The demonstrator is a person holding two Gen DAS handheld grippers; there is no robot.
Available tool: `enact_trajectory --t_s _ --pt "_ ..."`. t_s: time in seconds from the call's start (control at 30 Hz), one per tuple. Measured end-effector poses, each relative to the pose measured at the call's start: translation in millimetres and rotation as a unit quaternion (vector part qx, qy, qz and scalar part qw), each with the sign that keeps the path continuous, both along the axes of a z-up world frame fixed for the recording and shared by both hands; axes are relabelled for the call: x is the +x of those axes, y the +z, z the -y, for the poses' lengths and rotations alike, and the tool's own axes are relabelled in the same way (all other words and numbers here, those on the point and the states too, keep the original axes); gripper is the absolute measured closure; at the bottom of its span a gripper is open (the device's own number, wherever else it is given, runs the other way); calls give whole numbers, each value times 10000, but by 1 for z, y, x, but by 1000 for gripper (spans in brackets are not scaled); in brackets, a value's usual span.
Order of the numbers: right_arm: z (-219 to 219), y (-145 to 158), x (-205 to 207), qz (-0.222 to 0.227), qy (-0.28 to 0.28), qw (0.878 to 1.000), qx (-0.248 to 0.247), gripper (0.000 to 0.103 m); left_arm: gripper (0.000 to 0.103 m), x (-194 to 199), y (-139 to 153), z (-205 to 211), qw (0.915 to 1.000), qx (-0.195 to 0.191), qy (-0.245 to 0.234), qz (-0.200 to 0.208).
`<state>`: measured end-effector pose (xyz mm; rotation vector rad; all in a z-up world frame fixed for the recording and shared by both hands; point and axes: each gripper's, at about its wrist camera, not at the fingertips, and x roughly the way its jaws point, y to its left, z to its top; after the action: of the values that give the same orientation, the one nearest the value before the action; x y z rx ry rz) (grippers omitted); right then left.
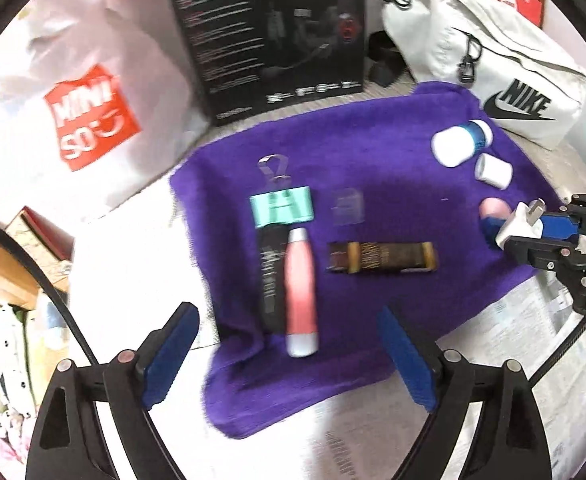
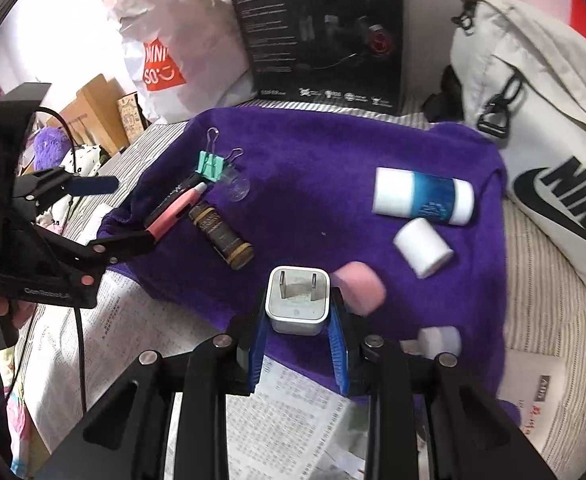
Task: Organize rigid objects
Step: 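Open the left tool to release the bottle while the right tool releases the charger on the towel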
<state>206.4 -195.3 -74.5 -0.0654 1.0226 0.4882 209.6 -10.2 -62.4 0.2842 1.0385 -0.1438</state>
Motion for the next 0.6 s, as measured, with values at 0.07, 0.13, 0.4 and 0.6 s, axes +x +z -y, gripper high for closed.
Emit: enact_trajectory --t_s 0.07,0.13,0.4,0.6 --pt "-7 -2 2 -39 66 10000 21 75 10 0 -2 -9 9999 99 117 16" --pt "-12 -4 4 -66 98 9999 6 75 10 -2 -4 -20 9995 193 238 37" --pt "-31 -15 13 -218 199 9994 -155 75 10 -9 -6 -48 9984 229 486 150" --pt "-38 -22 19 -291 169 9990 -283 75 10 -9 -8 -62 9978 258 586 185"
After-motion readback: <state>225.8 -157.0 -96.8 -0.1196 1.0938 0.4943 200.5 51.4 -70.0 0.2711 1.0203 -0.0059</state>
